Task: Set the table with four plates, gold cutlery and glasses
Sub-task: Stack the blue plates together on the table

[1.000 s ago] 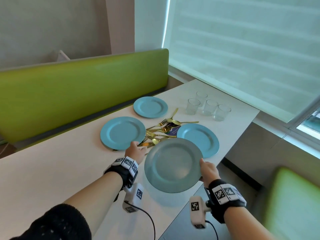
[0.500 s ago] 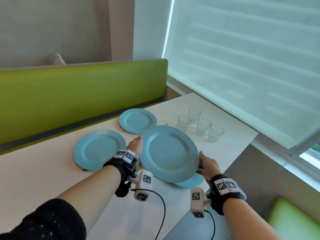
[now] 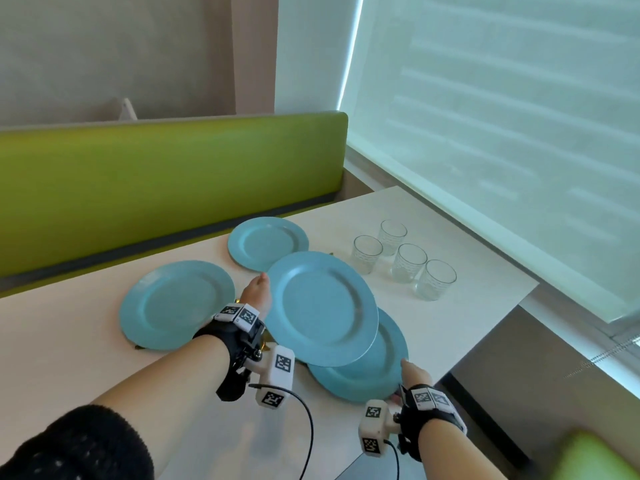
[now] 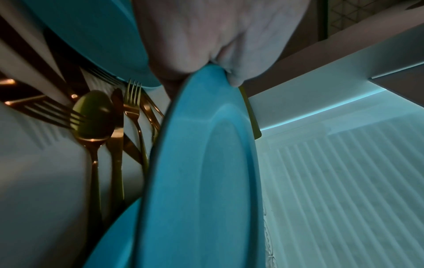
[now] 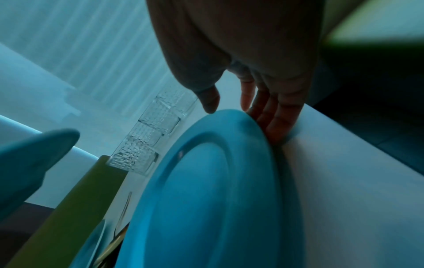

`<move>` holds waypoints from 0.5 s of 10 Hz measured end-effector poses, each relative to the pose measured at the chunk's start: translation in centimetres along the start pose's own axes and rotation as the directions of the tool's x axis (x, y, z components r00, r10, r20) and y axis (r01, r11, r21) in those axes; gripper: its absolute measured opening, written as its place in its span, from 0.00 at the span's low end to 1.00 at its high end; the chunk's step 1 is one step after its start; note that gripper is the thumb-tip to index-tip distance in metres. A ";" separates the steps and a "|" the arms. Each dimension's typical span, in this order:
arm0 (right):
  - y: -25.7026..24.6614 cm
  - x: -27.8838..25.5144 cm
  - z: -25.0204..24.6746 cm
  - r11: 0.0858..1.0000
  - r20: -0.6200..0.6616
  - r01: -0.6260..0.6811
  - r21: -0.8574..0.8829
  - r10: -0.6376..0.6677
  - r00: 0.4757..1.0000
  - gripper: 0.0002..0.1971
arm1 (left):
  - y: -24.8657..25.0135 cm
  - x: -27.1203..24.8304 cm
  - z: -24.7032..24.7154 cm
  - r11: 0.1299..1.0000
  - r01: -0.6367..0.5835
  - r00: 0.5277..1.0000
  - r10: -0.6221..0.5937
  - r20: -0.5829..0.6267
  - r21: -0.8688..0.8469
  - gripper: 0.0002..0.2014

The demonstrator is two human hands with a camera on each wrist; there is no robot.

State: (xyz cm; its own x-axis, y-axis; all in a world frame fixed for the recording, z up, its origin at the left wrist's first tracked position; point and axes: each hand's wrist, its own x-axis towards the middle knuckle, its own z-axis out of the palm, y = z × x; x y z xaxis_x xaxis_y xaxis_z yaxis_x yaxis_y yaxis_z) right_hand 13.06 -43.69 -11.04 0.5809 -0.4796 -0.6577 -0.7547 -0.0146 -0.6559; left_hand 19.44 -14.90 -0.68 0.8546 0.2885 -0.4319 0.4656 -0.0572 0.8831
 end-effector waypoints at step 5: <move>-7.1 -2.2 -4.7 0.978 -0.105 0.199 0.062 -0.191 0.976 0.23 | 1.6 -0.4 6.6 1.000 -0.001 1.000 0.001 0.016 0.019 0.24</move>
State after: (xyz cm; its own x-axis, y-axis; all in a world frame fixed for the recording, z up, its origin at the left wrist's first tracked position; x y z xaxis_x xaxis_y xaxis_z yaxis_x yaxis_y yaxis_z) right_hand 15.73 -46.69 -3.19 0.6793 -0.5574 -0.4773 -0.6039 -0.0550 -0.7952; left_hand 21.35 -21.48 -0.26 0.8585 0.2729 -0.4342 0.4690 -0.0753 0.8800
